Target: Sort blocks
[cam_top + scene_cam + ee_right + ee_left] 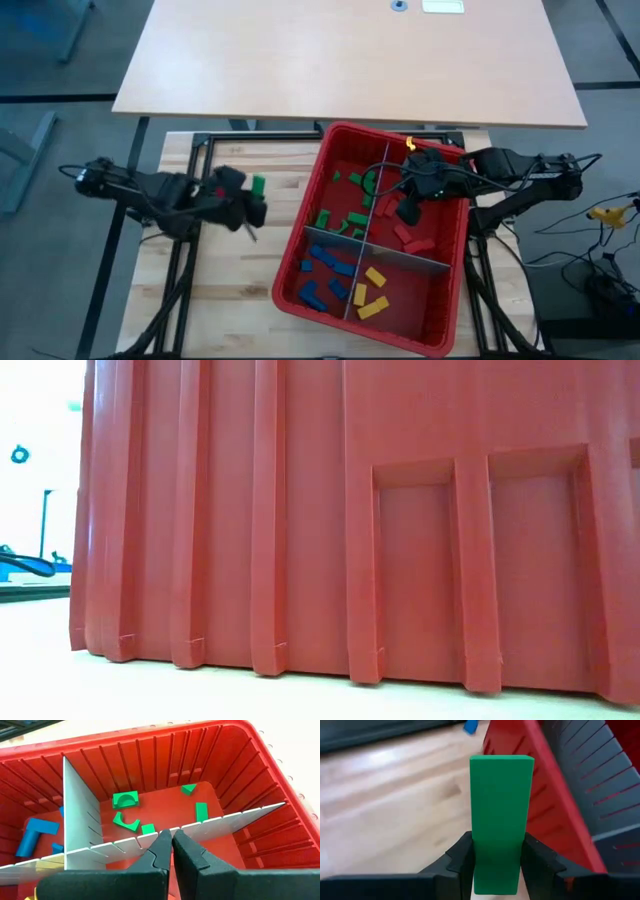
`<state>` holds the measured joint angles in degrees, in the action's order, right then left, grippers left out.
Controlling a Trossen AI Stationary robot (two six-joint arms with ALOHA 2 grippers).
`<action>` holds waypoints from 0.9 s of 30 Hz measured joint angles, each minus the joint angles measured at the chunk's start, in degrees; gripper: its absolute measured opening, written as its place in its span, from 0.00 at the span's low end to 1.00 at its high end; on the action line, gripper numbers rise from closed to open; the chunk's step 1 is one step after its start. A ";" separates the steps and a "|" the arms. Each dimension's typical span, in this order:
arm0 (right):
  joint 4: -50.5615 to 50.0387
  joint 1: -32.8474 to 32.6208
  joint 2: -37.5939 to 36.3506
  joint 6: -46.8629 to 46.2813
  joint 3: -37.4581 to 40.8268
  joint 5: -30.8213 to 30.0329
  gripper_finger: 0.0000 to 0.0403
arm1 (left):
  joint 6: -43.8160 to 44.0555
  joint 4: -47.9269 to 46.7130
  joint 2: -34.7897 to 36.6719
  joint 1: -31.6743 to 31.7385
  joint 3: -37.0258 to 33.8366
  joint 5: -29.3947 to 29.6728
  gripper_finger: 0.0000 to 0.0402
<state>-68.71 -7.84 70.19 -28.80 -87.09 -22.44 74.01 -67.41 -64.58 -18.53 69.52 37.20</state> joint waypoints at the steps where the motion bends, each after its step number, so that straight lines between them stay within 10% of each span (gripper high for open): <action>1: 0.01 0.00 0.00 0.04 0.00 0.00 0.00 | -3.12 1.19 -0.75 1.40 0.97 -0.06 0.28; 12: -0.02 0.00 0.00 0.31 0.02 0.13 0.00 | -29.93 21.00 -11.16 15.45 6.37 -11.92 0.28; 27: -0.06 0.00 0.00 1.81 0.02 0.19 0.00 | -40.85 34.60 -30.65 20.69 16.77 -28.25 0.30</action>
<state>-68.77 -7.84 70.19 -26.99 -87.07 -22.24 33.17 -32.80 -95.23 2.15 86.29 8.95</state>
